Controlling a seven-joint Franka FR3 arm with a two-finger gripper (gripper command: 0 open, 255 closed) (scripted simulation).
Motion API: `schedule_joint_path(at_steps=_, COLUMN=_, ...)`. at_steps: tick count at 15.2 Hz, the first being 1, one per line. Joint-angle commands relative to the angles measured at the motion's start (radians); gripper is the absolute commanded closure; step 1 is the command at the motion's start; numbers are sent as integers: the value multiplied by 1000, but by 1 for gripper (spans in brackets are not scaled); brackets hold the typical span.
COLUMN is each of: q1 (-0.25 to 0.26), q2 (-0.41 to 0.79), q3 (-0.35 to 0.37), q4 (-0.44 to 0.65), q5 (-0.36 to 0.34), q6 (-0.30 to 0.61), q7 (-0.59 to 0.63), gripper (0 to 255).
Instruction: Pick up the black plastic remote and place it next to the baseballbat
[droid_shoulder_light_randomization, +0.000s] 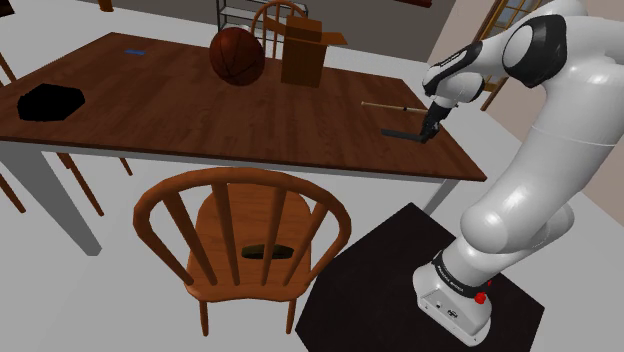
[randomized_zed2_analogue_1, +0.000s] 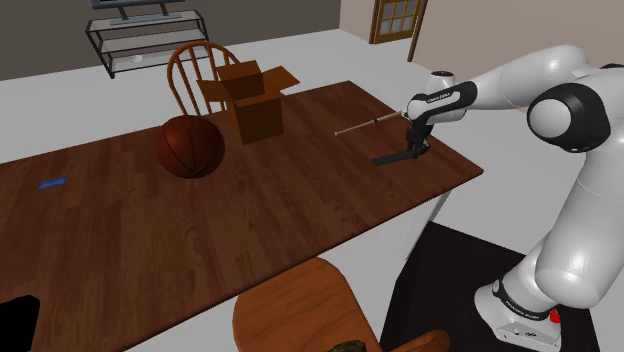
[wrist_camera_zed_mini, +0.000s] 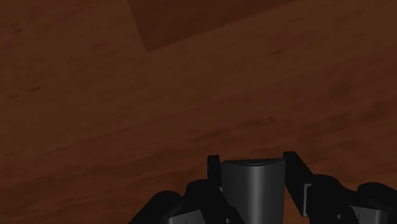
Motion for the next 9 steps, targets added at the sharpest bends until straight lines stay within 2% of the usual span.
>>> schedule_joint_path(at_steps=1, q1=0, q2=0, q3=0, q4=0, q5=0, q6=0, q7=0, gripper=0)
schedule_joint_path(at_steps=6, q1=0, q2=0, q3=0, q4=0, q5=0, q6=0, q7=0, gripper=0)
schedule_joint_path(at_steps=9, q1=12, q2=-62, q3=-14, q4=32, q5=-43, q6=-86, q7=29, gripper=0)
